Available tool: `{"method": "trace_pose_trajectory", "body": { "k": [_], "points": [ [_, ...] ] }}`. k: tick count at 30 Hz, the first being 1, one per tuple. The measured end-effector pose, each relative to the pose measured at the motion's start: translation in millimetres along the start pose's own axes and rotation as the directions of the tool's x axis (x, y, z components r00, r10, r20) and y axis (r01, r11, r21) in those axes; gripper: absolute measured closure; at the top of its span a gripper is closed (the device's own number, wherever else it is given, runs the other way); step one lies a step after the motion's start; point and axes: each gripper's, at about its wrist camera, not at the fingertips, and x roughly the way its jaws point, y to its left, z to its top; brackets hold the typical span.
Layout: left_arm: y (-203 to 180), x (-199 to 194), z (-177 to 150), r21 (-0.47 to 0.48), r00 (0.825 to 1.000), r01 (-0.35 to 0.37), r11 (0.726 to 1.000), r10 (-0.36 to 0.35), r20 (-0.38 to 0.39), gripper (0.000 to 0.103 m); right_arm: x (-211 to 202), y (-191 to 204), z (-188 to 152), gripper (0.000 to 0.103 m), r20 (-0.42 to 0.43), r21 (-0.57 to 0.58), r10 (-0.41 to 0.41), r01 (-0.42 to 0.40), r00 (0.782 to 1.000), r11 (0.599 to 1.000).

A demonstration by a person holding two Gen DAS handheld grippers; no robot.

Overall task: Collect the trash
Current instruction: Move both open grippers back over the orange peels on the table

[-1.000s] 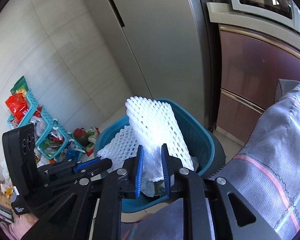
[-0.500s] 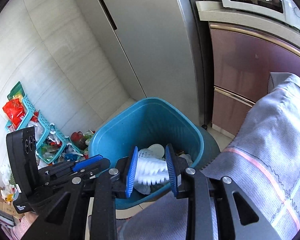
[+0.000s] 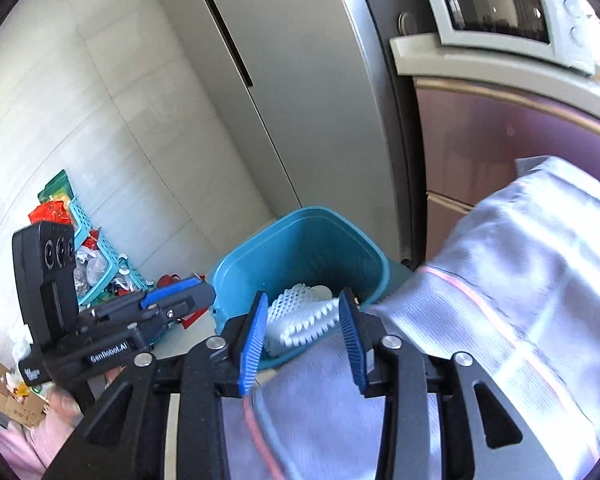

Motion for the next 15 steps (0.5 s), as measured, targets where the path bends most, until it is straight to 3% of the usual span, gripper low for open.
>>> {"method": "trace_pose_trajectory", "body": {
  "k": [4, 8, 15],
  "points": [
    [-36, -8, -5, 0.079, 0.996, 0.093, 0.993, -0.093, -0.001, 0.064, -43, -12, -19, 0.065, 0.048, 0.012, -0.037, 0.036, 0.998, 0.999],
    [-82, -6, -15, 0.158, 0.979, 0.203, 0.966, -0.199, -0.041, 0.064, -89, -36, -43, 0.064, 0.093, 0.070, -0.107, 0.101, 0.990, 0.992],
    [-162, 7, -34, 0.258, 0.934, 0.356, 0.898, -0.329, -0.142, 0.064, -163, -82, -92, 0.064, 0.137, 0.216, -0.296, 0.262, 0.945, 0.940]
  ]
}}
